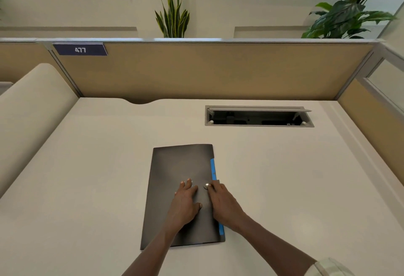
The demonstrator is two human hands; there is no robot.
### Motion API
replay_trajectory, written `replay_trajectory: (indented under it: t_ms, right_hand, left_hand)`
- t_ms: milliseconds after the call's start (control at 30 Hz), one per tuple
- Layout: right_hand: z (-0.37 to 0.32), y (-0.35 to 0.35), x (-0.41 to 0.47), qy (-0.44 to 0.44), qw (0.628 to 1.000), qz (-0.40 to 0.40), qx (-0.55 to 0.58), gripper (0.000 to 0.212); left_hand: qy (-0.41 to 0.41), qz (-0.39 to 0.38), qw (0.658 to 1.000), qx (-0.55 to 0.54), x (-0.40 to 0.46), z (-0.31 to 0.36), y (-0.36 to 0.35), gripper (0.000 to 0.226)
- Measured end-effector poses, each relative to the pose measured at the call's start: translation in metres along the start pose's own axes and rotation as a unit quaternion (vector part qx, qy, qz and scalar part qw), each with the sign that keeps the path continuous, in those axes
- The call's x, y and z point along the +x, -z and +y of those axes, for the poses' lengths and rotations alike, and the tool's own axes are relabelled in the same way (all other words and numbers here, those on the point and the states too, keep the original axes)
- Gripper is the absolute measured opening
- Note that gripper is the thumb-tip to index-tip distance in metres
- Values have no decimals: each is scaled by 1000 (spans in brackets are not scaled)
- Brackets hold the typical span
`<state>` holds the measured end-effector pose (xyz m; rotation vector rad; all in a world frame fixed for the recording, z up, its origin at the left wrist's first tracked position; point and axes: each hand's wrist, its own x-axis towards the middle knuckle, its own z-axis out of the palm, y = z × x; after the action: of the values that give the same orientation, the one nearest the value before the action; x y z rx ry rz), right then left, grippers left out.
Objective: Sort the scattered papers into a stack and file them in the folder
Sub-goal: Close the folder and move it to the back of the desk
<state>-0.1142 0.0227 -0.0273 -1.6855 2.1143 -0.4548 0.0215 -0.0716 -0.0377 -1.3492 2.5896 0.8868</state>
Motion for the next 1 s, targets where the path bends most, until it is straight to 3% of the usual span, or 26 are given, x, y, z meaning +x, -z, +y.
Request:
replay_trajectory:
  t_ms: [100, 267, 433, 567, 1000]
  right_hand:
    - [-2, -1, -9, -50, 995, 23, 80, 51]
    - [-6, -7, -27, -177, 982, 29, 56, 53]
    - [-19, -12, -36, -268, 960, -27, 80, 64]
    - [-26, -18, -43, -270, 961, -23, 60, 61]
    - [-35, -19, -38, -308, 948, 0, 85, 53]
  left_hand:
    - [4, 11, 997, -79, -6, -10, 12, 68]
    - [40, 65, 988, -134, -23, -28, 20, 68]
    - [164, 130, 974, -81, -47, -41, 13, 83]
    - [293, 129, 933, -164, -65, -38, 12, 91]
    - [291, 129, 937, -145, -70, -43, 22, 91]
